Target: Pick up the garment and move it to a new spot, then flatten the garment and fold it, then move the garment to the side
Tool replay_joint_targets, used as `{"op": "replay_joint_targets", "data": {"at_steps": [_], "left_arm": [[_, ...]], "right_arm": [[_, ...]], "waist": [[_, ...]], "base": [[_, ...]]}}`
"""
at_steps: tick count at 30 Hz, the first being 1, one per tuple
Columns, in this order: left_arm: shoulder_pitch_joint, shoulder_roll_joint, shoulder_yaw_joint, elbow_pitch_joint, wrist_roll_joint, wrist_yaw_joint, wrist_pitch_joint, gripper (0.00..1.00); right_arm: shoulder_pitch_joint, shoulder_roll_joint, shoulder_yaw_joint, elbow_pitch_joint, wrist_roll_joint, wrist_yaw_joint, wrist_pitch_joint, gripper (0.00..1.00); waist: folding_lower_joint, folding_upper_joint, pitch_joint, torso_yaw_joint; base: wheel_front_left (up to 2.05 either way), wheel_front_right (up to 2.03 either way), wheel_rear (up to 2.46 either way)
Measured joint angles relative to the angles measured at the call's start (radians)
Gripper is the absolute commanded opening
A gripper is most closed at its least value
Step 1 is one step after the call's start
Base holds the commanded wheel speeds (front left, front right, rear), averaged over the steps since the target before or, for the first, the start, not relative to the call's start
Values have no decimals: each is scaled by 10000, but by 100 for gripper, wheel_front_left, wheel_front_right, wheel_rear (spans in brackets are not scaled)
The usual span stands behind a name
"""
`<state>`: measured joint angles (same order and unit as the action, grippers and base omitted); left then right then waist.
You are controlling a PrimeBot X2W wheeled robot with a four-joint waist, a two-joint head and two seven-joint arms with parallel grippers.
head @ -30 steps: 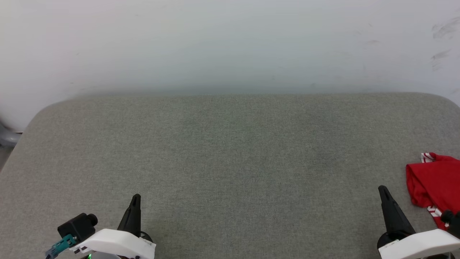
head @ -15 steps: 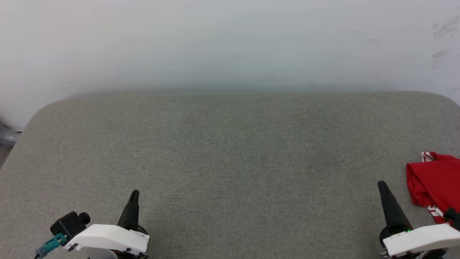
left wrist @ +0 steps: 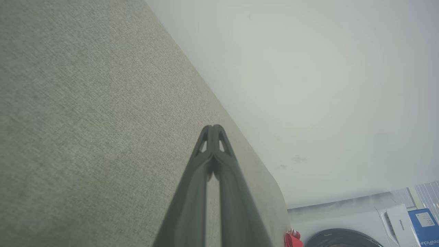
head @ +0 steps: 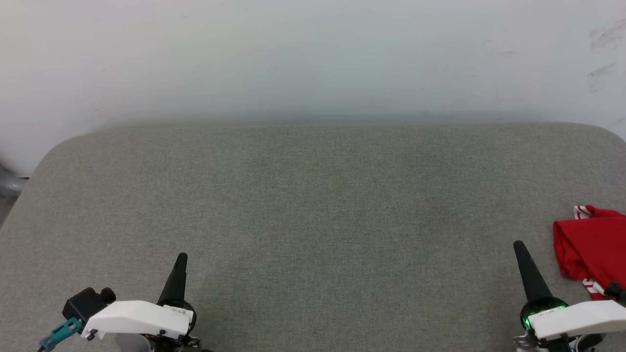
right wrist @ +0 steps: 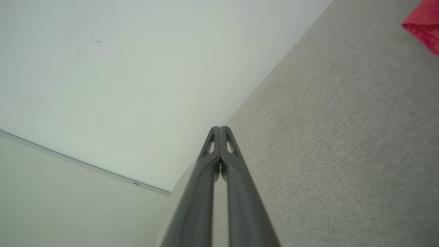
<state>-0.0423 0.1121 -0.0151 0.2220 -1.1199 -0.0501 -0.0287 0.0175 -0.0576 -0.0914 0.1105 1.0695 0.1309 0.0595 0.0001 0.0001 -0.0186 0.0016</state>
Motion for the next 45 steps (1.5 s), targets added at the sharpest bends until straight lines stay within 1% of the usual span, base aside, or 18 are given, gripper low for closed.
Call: {"op": "replay_joint_targets", "data": {"at_steps": [30,31,45], "left_arm": [[-302,-326,704,121,-2638,-401,788,0],[-314,-347,750,130,-2784,-466,823,0],[-457,-477,984,173,-3682,-604,1089,0]], "right_arm": [[-652,-6,-44,727,2955,0,221,0],[-703,-6,-50,771,3131,0,251,0],[-918,-6,-71,1005,4125,0,309,0]], "waist": [[-1,0,103,-7],[-1,0,110,-8],[-2,0,153,-11]], "base": [[0,0,0],[0,0,0],[0,0,0]]}}
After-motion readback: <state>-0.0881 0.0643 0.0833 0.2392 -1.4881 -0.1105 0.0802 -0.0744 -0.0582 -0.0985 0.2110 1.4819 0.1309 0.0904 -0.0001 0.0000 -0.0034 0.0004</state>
